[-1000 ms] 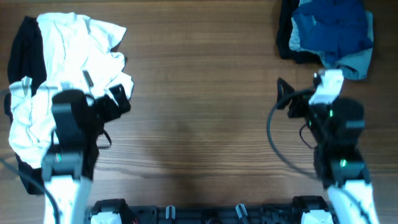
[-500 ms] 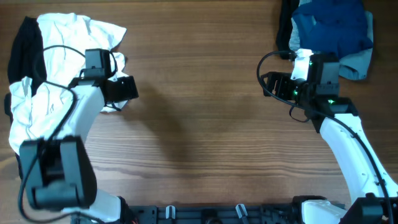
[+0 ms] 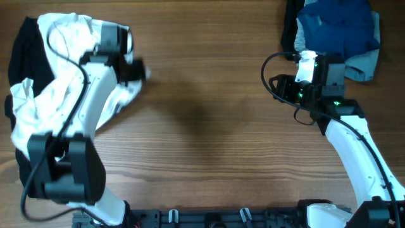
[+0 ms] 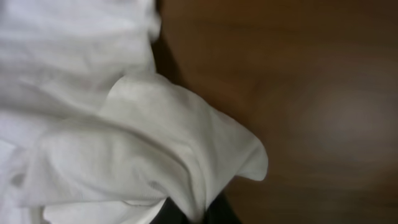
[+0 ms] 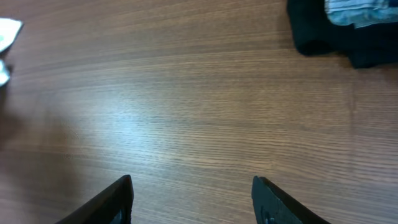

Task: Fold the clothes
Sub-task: 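Grasp the white T-shirt with both grippers and lift it rightward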

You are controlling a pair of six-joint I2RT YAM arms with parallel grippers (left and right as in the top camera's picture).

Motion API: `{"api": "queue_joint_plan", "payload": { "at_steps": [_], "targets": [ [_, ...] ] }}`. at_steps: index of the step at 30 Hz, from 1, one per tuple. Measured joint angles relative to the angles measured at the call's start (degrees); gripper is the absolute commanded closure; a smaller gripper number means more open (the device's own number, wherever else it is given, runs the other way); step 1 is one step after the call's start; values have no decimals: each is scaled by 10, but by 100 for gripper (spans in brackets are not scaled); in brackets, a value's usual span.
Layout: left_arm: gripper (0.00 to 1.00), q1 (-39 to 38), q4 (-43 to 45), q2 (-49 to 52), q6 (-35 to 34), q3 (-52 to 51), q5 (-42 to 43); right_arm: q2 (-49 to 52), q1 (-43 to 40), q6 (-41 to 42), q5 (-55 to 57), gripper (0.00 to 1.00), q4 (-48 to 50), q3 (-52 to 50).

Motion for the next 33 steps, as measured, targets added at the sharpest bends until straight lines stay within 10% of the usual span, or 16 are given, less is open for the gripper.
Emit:
{"api": "queue_joint_plan", "payload": {
  "at_steps": [5, 27, 29, 31, 33],
  "targets": [
    [96, -77, 47, -83, -26, 180, 33, 0, 0, 8, -53, 27, 0, 0],
    [96, -143, 210, -132, -223, 182, 187, 206, 220, 0, -151, 16, 361, -1],
    [96, -151, 198, -149, -223, 182, 189, 215, 220, 1, -123, 34, 363, -1],
    [96, -155, 182, -157, -223, 182, 191, 218, 219, 7, -91, 94, 366, -1],
    [96, -155, 174, -158, -223, 182, 188, 218, 218, 10, -92, 96, 363, -1]
  ]
}}
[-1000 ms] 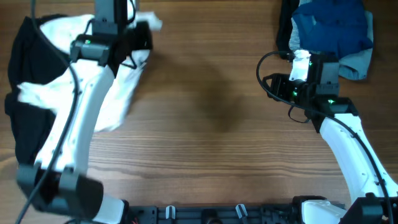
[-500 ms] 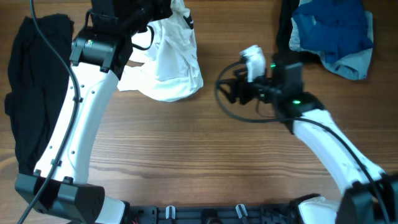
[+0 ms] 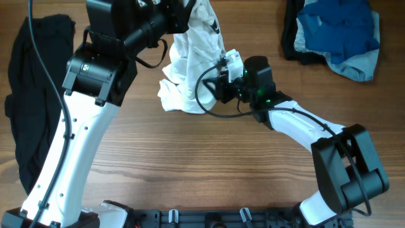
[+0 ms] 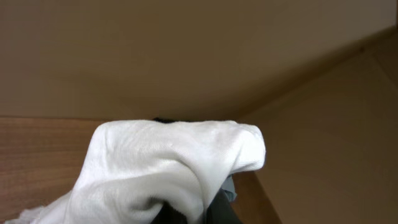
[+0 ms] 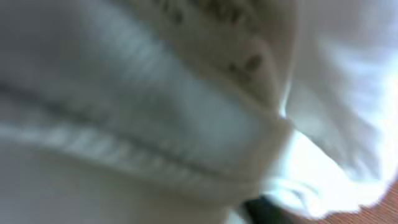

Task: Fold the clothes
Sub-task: 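Grasp the white T-shirt with both grippers and lift it rightward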

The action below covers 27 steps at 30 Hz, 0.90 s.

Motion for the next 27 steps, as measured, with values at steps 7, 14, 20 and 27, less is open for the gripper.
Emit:
{"api": "queue_joint_plan", "payload": {
  "at_steps": [7, 14, 20, 27],
  "targets": [
    [96, 74, -13, 0, 0, 0, -37, -154, -104, 15, -60, 96, -163, 4],
    [96, 122, -53, -85, 0, -5, 12, -437, -236, -30, -66, 96, -347, 51],
    [96, 121, -103, -317, 37, -2, 17, -563, -240, -65, -40, 96, -489, 163],
    [96, 121, -207, -320, 76, 0, -16, -524, -239, -74, -39, 96, -643, 175]
  ]
}}
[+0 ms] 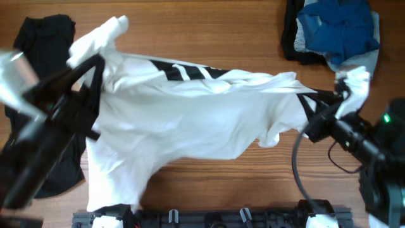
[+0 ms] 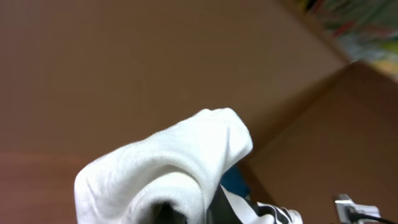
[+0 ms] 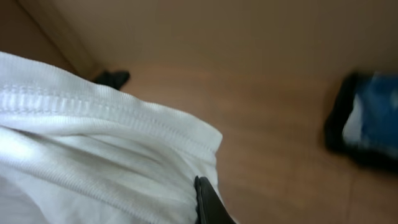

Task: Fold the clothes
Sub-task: 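Grasp the white T-shirt with both grippers and lift it rightward, then lay the T-shirt flat on the table center and release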

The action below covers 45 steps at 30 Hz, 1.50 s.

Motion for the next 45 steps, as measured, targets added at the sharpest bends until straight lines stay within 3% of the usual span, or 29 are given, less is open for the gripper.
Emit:
{"api": "queue_joint_plan", "payload": {
  "at_steps": [5, 9, 10, 11, 12, 14, 15, 19, 21, 25, 29, 31, 35, 37, 39, 40, 45],
  "targets": [
    [96, -1, -8, 162, 24, 0, -33, 165, 0, 0, 5, 96, 2, -2],
    [95, -1, 87, 362, 41, 0, -51, 323, 0, 0, 19, 96, 95, -2],
    [76, -1, 134, 412, 44, 0, -54, 365, 0, 0, 22, 96, 140, -3],
    [17, -1, 191, 467, 51, 0, -57, 419, 0, 2, 26, 72, 193, -3],
    [0, -1, 244, 542, 64, -1, -67, 483, 0, 8, 30, 50, 254, -3],
    [0, 3, 288, 590, 83, -4, -80, 548, -4, 16, 19, 11, 366, -10],
    [0, 5, 297, 608, 90, -3, -86, 572, -6, 18, 17, 1, 390, -10],
    [0, 16, 208, 587, 103, -3, -99, 568, -7, 35, 7, 0, 369, -4],
    [0, 18, 118, 535, 105, -3, -101, 533, -7, 38, 5, 0, 304, 2],
    [0, 5, -142, 355, 100, 10, -103, 367, -7, 42, 0, 0, 127, 19],
    [0, -4, -311, 341, 49, -35, -109, 342, -7, 42, 46, 0, 15, 17],
    [0, -4, -277, 347, 19, -95, -137, 346, -7, 42, 63, 0, 26, 0],
    [5, 25, -98, 365, -7, -212, -203, 363, -7, 41, 76, 2, 45, -17],
    [18, 80, -47, 392, -11, -231, -215, 365, -7, 41, 80, 4, 54, -18],
    [45, 137, -1, 431, -5, -233, -208, 365, -7, 39, 80, 6, 59, -18],
    [50, 156, 17, 450, 2, -233, -200, 365, -7, 38, 80, 8, 61, -18],
    [51, 194, 75, 570, 19, -234, -161, 365, -7, 37, 81, 9, 63, -18]
  ]
}}
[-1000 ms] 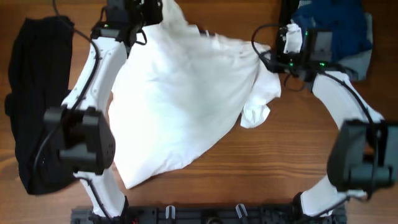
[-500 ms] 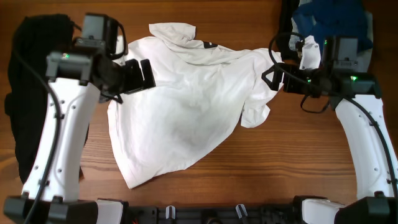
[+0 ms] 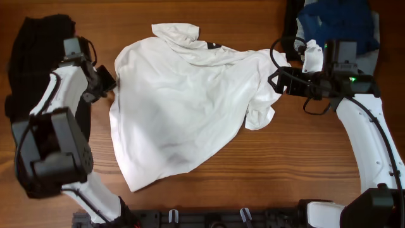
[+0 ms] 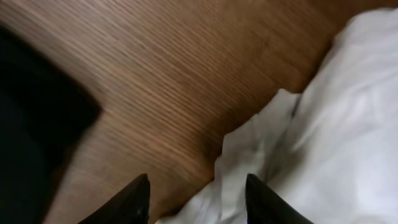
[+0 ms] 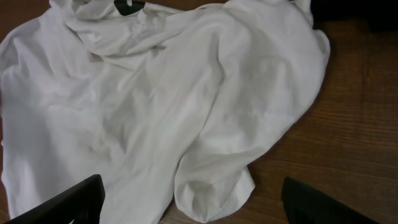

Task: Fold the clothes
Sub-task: 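Lay the T-shirt flat on the table center and release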

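Observation:
A white shirt (image 3: 183,107) lies spread and rumpled across the middle of the table, collar end at the far side. My left gripper (image 3: 105,81) sits at the shirt's left edge. In the left wrist view the left gripper (image 4: 198,202) is open, with a fold of the shirt's edge (image 4: 249,149) lying between its fingers. My right gripper (image 3: 276,82) hovers at the shirt's right edge. In the right wrist view the right gripper (image 5: 193,205) is open wide above a bunched sleeve (image 5: 217,180), holding nothing.
A black garment (image 3: 38,57) lies along the left edge, close beside my left arm. A pile of blue and dark clothes (image 3: 335,25) sits in the far right corner behind my right arm. Bare wood (image 3: 285,164) shows at the front right.
The shirt was held stretched in the air between both shut grippers. Now it lies on the table, and both grippers are open at its left and right edges.
First the shirt lay heaped on the black garment at the left, with my left gripper on it and my right open by the blue pile. Then the left held it up at the centre, the right against it. It hung stretched between both, and now lies spread, released.

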You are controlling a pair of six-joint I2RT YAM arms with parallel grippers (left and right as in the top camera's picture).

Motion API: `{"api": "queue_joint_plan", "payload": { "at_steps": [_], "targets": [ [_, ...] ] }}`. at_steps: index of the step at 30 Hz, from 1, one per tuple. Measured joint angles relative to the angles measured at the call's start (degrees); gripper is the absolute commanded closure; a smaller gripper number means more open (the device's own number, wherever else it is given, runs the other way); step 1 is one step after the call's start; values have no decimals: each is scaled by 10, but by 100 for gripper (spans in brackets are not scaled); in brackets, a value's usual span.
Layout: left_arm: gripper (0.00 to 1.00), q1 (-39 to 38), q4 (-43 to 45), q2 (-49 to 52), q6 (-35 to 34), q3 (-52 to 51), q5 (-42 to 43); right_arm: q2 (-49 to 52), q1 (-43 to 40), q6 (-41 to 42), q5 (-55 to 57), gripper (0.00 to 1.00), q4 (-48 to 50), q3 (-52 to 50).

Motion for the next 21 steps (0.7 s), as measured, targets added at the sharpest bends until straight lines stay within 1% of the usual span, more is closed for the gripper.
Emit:
{"api": "queue_joint_plan", "payload": {
  "at_steps": [4, 5, 7, 12, 13, 14, 16, 19, 21],
  "targets": [
    [51, 0, 33, 35, 4, -1, 17, 0, 0, 1, 0, 10, 0, 0],
    [52, 0, 38, 35, 4, -1, 19, 0, 0, 1, 0, 10, 0, 0],
    [57, 0, 48, 35, 6, -1, 19, 0, 0, 1, 0, 10, 0, 0],
    [61, -3, 61, 35, 8, -1, 34, 0, 0, 1, 0, 10, 0, 0],
    [65, -6, 61, 35, 8, -1, 39, 0, 0, 1, 0, 11, 0, 0],
    [77, -9, 62, 37, 8, -1, 42, 0, 0, 1, 0, 11, 0, 0],
    [96, -19, 64, 46, 11, -1, 44, 0, 0, 1, 0, 11, 0, 0],
    [96, -24, 67, 51, 12, -2, 42, 0, 0, 1, 0, 11, 1, 0],
    [96, -22, 59, 51, 12, 2, 22, 0, 0, 1, 1, 12, 2, 0]
  ]
}}
